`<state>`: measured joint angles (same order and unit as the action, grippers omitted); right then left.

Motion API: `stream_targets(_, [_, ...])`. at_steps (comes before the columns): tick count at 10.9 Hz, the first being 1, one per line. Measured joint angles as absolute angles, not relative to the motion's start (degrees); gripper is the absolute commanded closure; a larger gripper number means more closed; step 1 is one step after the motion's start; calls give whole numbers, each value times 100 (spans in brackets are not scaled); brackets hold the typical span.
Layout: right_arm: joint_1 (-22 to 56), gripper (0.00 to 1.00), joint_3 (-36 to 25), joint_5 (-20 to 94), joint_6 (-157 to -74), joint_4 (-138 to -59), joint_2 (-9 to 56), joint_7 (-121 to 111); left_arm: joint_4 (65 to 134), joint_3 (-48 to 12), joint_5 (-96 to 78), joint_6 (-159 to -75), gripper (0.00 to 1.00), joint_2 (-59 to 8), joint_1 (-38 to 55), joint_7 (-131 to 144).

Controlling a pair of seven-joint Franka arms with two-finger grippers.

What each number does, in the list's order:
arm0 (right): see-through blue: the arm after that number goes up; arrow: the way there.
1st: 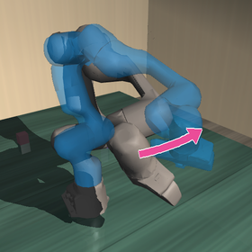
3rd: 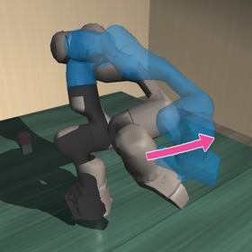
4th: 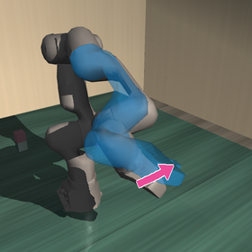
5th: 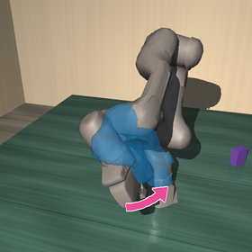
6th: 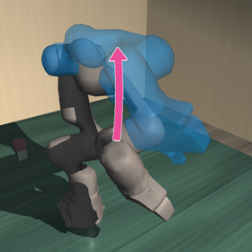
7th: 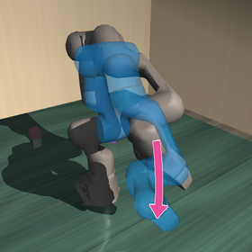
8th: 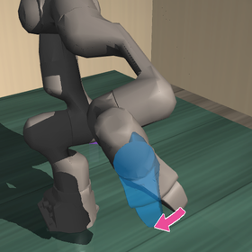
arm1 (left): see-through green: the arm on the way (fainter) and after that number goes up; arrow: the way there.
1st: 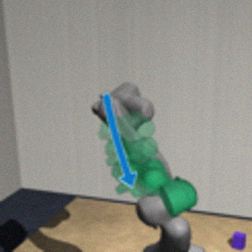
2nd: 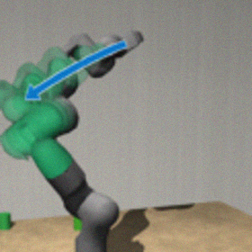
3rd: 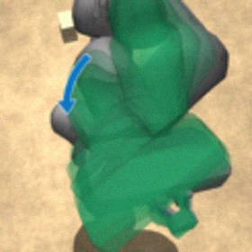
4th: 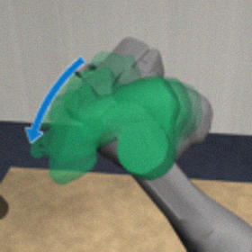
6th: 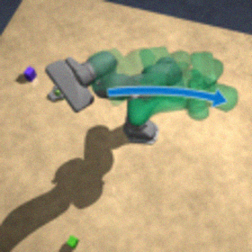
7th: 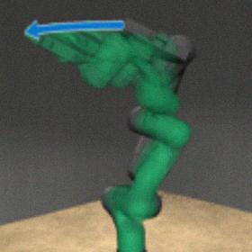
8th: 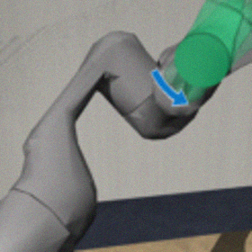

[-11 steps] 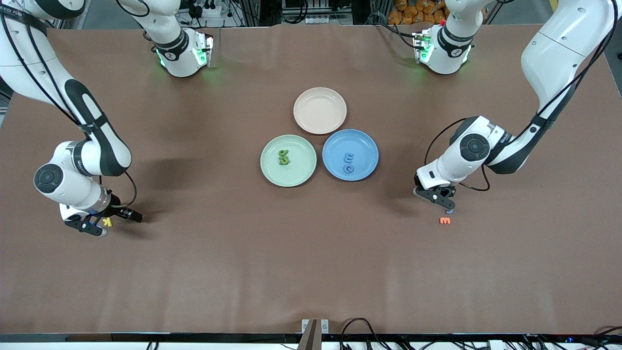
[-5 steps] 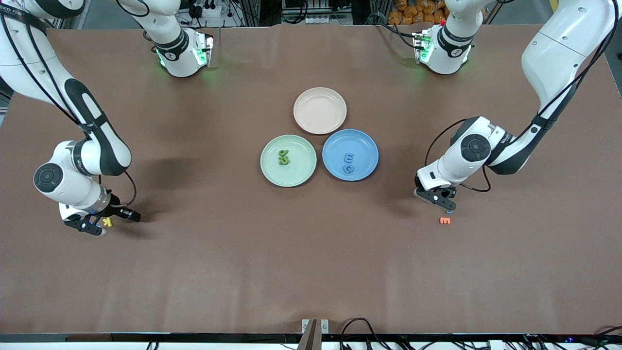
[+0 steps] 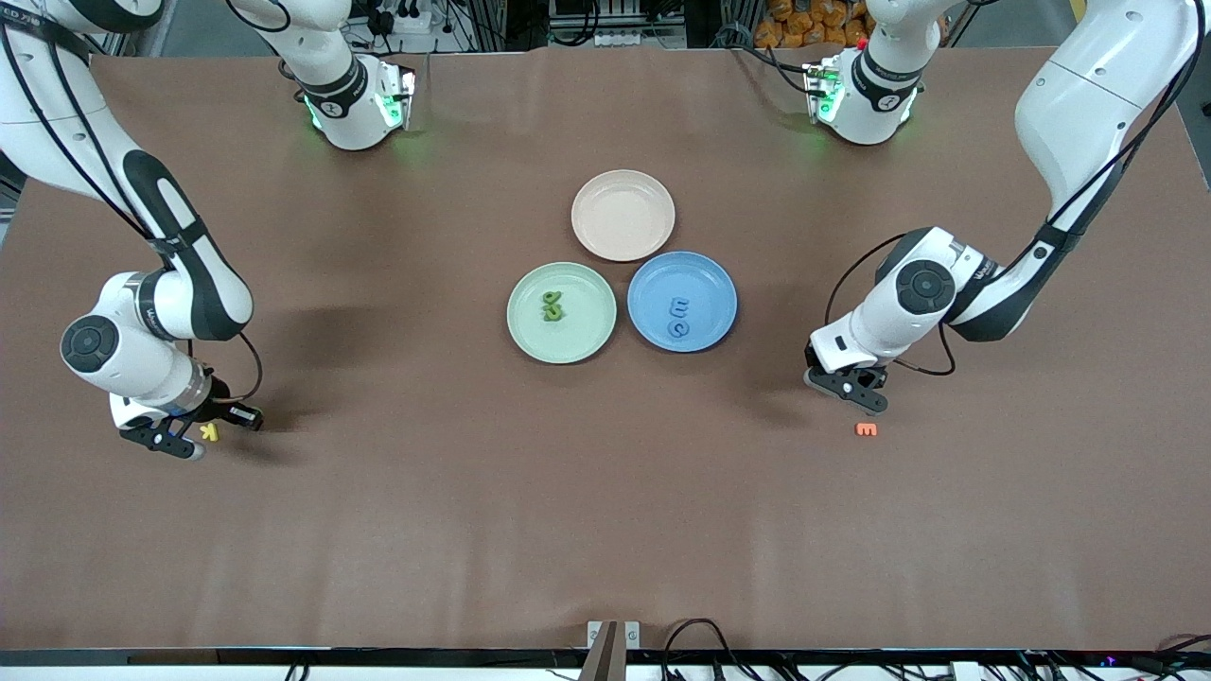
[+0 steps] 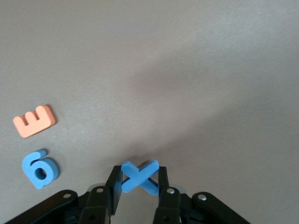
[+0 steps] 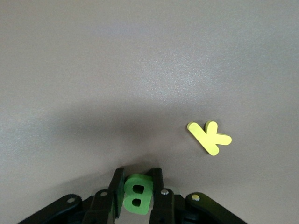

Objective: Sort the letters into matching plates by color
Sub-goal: 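Carry the green B to the green plate while the left gripper carries the X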

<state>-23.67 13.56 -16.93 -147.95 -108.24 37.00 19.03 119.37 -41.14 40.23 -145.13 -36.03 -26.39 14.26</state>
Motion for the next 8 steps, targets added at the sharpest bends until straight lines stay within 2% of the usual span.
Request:
stream_targets(5, [-2316,83,1488,-1704,-14735,-10830,3674,1891,11687,-4411,4023,-13920,100,-3600,-2255,2395])
stream_targets(8, [-2027,83,1732,-1704,-14351,-10864,3465,2271,11641,-4534,4022,-13772,100,-3600,-2057,3075])
